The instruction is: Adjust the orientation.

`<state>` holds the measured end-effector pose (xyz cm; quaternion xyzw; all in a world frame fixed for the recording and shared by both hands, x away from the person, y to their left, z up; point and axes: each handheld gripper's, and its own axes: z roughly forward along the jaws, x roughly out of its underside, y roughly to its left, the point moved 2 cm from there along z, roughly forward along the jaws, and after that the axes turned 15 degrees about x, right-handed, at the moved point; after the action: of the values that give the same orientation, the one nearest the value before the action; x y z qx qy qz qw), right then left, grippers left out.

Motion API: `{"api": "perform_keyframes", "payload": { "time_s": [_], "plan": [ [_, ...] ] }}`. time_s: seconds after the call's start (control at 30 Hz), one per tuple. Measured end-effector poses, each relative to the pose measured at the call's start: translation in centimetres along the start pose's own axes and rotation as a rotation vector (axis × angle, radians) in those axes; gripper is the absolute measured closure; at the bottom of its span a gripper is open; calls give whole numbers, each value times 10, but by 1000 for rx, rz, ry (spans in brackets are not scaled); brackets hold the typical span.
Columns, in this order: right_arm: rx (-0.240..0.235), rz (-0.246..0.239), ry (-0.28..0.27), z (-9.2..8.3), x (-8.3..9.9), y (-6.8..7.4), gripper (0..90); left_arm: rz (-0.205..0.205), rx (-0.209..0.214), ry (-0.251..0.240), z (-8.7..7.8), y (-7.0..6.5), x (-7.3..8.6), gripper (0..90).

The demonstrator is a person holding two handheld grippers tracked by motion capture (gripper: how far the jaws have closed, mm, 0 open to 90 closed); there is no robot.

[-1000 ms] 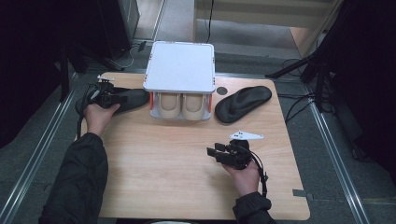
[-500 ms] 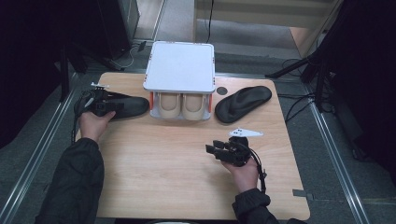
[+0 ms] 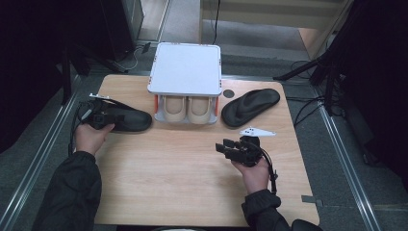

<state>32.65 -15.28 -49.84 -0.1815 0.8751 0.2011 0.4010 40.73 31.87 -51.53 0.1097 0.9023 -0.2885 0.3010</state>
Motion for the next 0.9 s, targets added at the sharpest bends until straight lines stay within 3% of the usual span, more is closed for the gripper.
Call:
{"api": "perform_keyframes", "payload": {
  "time_s": [0.2, 0.33, 0.43, 0.7, 0.9],
  "plan": [
    [9, -12, 14, 4, -3, 2, 565, -21, 11, -15, -6, -1, 7, 838],
    [3, -23, 19, 8, -4, 3, 565, -23, 16, -24, -10, -3, 6, 676],
    [-3, -31, 23, 11, -5, 4, 565, -50, 9, -61, -21, -3, 4, 578],
    [-14, -40, 30, 16, -9, 8, 565, -69, -71, -104, -45, 2, 10, 464],
    [-21, -63, 32, 21, -11, 11, 563, -103, -101, -99, -43, 14, 18, 443]
  ]
}}
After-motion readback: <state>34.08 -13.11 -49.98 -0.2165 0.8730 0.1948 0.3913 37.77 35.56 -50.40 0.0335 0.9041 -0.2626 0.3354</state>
